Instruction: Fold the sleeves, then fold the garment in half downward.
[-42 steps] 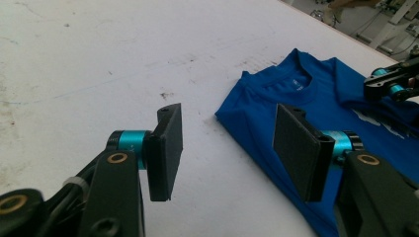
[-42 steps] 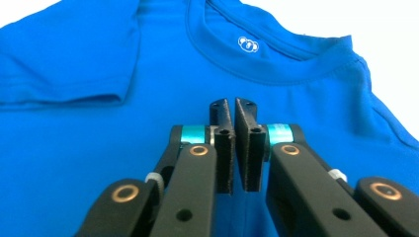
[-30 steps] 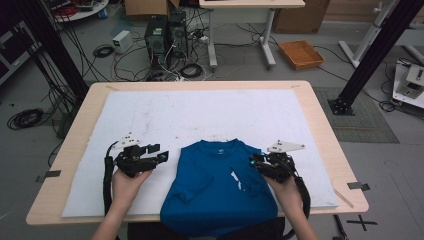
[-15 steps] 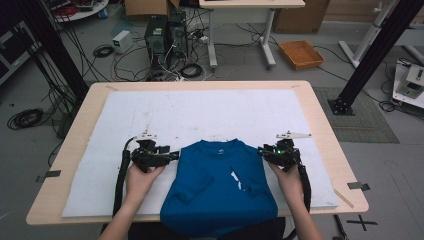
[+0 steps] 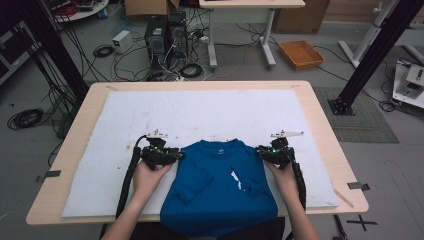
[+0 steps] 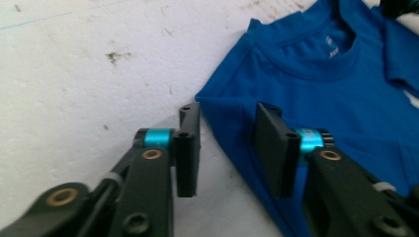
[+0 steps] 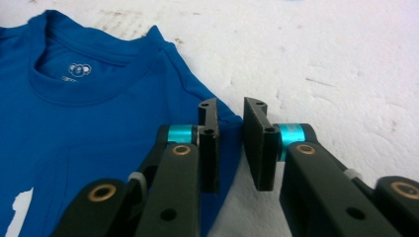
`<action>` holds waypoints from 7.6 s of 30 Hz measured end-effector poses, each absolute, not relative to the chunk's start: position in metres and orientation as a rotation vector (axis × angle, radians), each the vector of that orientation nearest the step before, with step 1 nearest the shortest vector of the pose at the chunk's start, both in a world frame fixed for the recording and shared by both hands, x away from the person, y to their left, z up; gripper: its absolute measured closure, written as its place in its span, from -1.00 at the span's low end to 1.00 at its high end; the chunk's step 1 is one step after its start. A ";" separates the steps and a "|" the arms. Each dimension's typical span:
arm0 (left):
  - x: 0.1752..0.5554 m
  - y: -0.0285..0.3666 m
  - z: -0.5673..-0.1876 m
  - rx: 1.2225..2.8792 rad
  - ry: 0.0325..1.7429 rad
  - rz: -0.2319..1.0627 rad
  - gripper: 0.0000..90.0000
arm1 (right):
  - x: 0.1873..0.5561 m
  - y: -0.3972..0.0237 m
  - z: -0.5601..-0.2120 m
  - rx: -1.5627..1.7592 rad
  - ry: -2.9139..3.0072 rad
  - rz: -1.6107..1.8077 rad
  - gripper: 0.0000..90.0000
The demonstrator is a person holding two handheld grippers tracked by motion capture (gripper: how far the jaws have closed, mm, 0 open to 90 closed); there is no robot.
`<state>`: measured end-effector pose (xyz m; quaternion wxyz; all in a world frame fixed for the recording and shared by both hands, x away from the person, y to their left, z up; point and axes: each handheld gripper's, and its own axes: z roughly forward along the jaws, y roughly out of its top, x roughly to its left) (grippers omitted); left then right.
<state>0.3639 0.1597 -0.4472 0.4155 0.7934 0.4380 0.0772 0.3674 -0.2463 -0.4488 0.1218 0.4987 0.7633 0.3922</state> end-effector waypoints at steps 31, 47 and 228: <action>0.404 0.183 -0.447 1.942 1.101 0.310 0.94 | 0.414 -0.232 -0.439 1.375 2.182 1.164 0.95; 0.364 0.215 -0.408 1.828 0.950 0.501 -0.07 | 0.373 -0.247 -0.402 1.196 2.096 1.273 0.06; 0.318 0.188 -0.441 1.986 1.021 0.367 0.15 | 0.315 -0.245 -0.443 1.269 2.194 1.191 0.77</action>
